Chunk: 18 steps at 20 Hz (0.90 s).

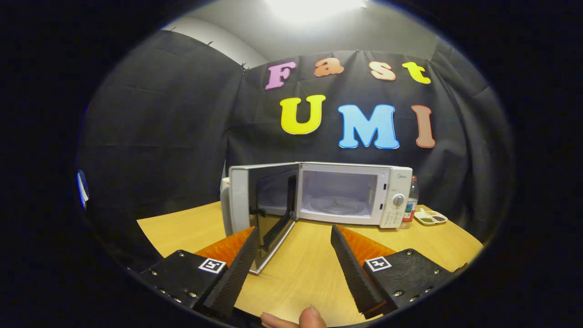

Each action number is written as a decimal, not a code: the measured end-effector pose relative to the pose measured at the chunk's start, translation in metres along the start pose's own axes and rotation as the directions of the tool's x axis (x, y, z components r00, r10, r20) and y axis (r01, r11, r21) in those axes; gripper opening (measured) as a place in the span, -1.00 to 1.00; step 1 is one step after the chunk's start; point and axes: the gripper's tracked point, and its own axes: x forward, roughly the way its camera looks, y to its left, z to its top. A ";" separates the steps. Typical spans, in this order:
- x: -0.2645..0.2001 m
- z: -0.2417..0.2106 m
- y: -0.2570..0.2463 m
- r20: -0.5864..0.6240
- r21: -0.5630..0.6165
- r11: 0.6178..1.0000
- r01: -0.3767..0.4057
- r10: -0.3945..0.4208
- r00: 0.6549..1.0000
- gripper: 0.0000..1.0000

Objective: Open the microwave, put the food inside, and close the microwave door.

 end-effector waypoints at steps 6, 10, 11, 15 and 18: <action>-0.003 -0.048 -0.102 -0.097 0.069 0.991 0.115 -0.108 0.989 0.92; -0.002 -0.080 -0.143 -0.184 0.066 0.981 0.180 -0.165 0.969 0.92; -0.002 -0.085 -0.152 -0.202 0.060 0.977 0.203 -0.187 0.961 0.92; 0.005 -0.114 -0.167 -0.305 0.048 0.969 0.241 -0.216 0.928 0.92; 0.011 -0.131 -0.180 -0.376 0.015 0.962 0.271 -0.246 0.893 0.92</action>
